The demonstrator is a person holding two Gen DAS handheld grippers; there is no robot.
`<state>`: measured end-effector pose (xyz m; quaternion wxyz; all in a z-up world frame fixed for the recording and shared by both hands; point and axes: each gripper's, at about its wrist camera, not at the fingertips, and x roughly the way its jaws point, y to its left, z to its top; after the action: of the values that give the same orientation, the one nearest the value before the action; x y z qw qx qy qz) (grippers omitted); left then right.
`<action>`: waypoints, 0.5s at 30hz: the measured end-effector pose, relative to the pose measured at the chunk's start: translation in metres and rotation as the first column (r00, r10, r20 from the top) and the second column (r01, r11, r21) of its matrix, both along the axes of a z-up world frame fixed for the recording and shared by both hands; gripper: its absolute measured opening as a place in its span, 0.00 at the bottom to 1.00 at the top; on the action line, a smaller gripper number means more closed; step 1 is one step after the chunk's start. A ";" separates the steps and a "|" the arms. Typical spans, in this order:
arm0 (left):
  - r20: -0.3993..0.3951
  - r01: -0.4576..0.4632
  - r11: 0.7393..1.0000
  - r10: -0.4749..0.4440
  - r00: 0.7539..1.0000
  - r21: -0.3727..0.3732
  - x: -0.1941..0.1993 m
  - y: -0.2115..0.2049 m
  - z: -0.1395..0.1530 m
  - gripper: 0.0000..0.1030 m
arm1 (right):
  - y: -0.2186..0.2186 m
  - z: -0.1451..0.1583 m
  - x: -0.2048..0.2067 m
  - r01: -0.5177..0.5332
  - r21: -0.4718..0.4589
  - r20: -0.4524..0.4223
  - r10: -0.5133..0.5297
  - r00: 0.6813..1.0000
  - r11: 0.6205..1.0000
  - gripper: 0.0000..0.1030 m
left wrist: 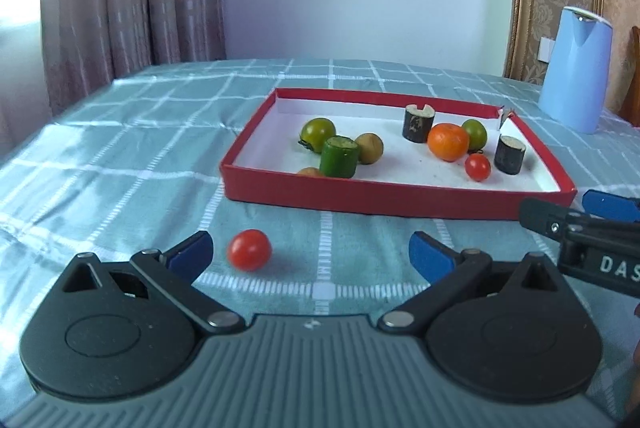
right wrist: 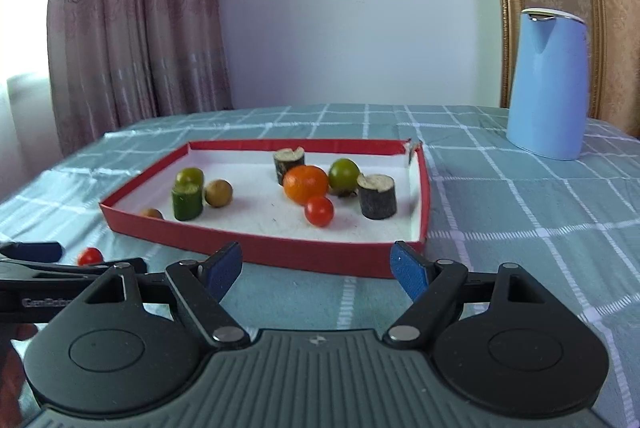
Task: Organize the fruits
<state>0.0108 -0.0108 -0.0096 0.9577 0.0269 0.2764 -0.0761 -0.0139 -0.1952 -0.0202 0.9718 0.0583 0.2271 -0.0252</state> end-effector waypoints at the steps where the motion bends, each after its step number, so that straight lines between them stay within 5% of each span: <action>1: 0.005 -0.004 1.000 0.004 1.000 0.007 -0.002 -0.001 0.000 1.00 | 0.000 -0.001 0.001 0.009 0.003 -0.007 -0.009 1.000 1.000 0.79; 15: 0.054 0.025 0.997 -0.029 0.998 0.069 -0.024 -0.013 0.003 1.00 | 0.008 -0.006 0.001 0.071 -0.007 -0.044 -0.071 0.996 0.997 0.79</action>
<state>-0.0134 -0.0235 -0.0065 0.9622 0.0653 0.2522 -0.0790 -0.0128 -0.1877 -0.0261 0.9651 0.0633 0.2465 -0.0618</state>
